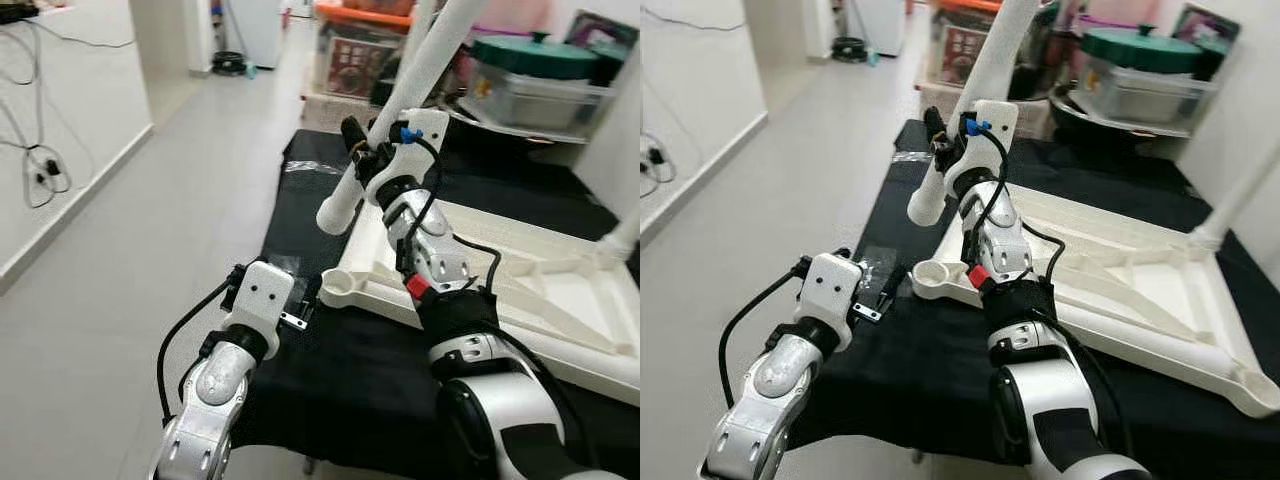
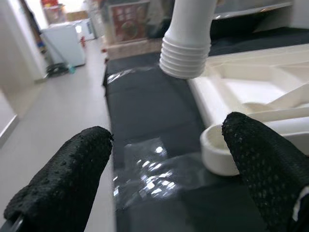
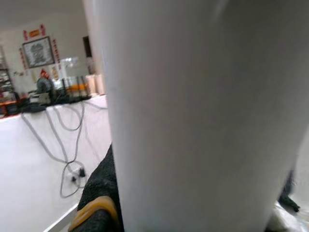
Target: Building children table
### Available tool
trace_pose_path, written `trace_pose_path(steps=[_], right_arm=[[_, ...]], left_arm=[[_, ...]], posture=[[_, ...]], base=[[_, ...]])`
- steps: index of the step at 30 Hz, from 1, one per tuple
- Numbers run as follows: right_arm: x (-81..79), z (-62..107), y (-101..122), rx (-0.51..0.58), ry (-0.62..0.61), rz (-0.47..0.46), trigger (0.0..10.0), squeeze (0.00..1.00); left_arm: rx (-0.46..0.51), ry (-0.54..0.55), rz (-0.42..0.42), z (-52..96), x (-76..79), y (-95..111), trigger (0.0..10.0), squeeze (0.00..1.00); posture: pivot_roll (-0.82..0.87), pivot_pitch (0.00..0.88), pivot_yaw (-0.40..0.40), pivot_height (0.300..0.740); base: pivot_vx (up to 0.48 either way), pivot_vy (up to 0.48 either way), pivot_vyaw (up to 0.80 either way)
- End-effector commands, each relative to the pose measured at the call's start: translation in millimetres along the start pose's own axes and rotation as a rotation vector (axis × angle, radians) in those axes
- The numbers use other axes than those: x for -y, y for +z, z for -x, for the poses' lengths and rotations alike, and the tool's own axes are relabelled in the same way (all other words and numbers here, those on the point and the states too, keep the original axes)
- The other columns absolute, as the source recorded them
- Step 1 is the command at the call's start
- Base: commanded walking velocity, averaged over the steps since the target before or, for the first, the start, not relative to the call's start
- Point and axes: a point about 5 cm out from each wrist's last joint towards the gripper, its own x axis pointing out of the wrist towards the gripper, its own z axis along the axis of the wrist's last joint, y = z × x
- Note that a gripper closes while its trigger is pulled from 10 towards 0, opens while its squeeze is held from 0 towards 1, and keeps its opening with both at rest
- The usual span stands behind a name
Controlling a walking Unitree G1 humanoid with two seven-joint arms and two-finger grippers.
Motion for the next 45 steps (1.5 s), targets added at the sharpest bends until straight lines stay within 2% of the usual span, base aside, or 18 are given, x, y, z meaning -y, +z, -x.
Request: trace_pose_path(steps=[1,8,12,21,34,35,36,37,38,39,41,44,45], right_arm=[[0.5,-3.3,9.5,0.041,-0.004,0.011,10.0,0.0],[1.6,-2.8,3.9,0.026,-0.017,0.007,10.0,0.0],[3.5,-2.7,3.2,0.025,-0.027,-0.023,10.0,0.0],[5.8,-3.4,2.1,0.013,-0.028,-0.02,10.0,0.0],[13.7,-12.1,8.9,-0.018,0.022,0.045,10.0,0.0],[12.6,-15.4,11.7,-0.035,0.096,0.002,10.0,0.0],[10.9,-17.0,13.9,-0.05,0.164,0.029,10.0,0.0],[10.9,-17.0,13.9,-0.05,0.164,0.029,10.0,0.0],[9.4,-18.7,17.7,-0.083,0.275,0.036,10.0,0.0],[9.0,-19.2,21.1,-0.09,0.336,0.049,10.0,0.0],[9.0,-19.4,23.3,-0.091,0.37,0.054,10.0,0.0],[12.2,-16.6,30.0,-0.127,0.539,0.033,10.0,0.0],[12.2,-16.6,30.0,-0.127,0.539,0.033,10.0,0.0]], left_arm=[[-0.006,-0.002,-0.004,0.8,3.0,0.4,10.0,0.0],[-0.007,-0.022,-0.007,1.9,7.5,1.6,10.0,0.0],[-0.008,-0.016,0.002,2.2,7.1,1.3,10.0,0.0],[-0.01,-0.027,-0.003,1.9,8.8,1.5,10.0,0.0],[-0.012,-0.031,0.004,5.6,11.7,2.2,10.0,0.0],[-0.021,-0.04,0.01,8.4,12.5,0.7,10.0,0.0],[-0.03,-0.049,0.013,10.7,13.2,-0.7,10.0,0.0],[-0.03,-0.049,0.013,10.7,13.2,-0.7,10.0,0.0],[-0.047,-0.072,0.027,15.5,15.0,-3.0,10.0,0.0],[-0.055,-0.098,0.044,18.8,17.4,-3.9,10.0,0.0],[-0.059,-0.115,0.055,20.9,19.0,-4.3,10.0,0.0],[-0.053,-0.174,0.089,31.6,27.2,-2.0,10.0,0.0],[-0.053,-0.174,0.089,31.6,27.2,-2.0,10.0,0.0]], posture=[[0.05,0.061,-0.127,0.74],[0.05,0.073,-0.127,0.74],[0.05,0.072,-0.125,0.74],[0.05,0.073,-0.124,0.74],[0.05,0.085,-0.133,0.74],[0.06,0.089,-0.132,0.74],[0.06,0.093,-0.131,0.74],[0.06,0.093,-0.131,0.74],[0.06,0.103,-0.133,0.74],[0.06,0.104,-0.134,0.74],[0.06,0.104,-0.134,0.74],[0.07,0.13,-0.139,0.74],[0.07,0.13,-0.139,0.74]], base=[[0.0,0.0,0.8],[0.0,0.0,0.72],[0.0,0.0,0.0],[0.0,0.0,0.0],[0.0,0.0,-0.33],[0.0,0.0,0.0],[0.0,0.0,0.0],[0.0,0.0,0.0],[0.0,0.0,0.0],[0.0,0.0,0.0],[0.0,0.0,0.0],[0.0,0.0,0.0],[0.0,0.0,0.0]])
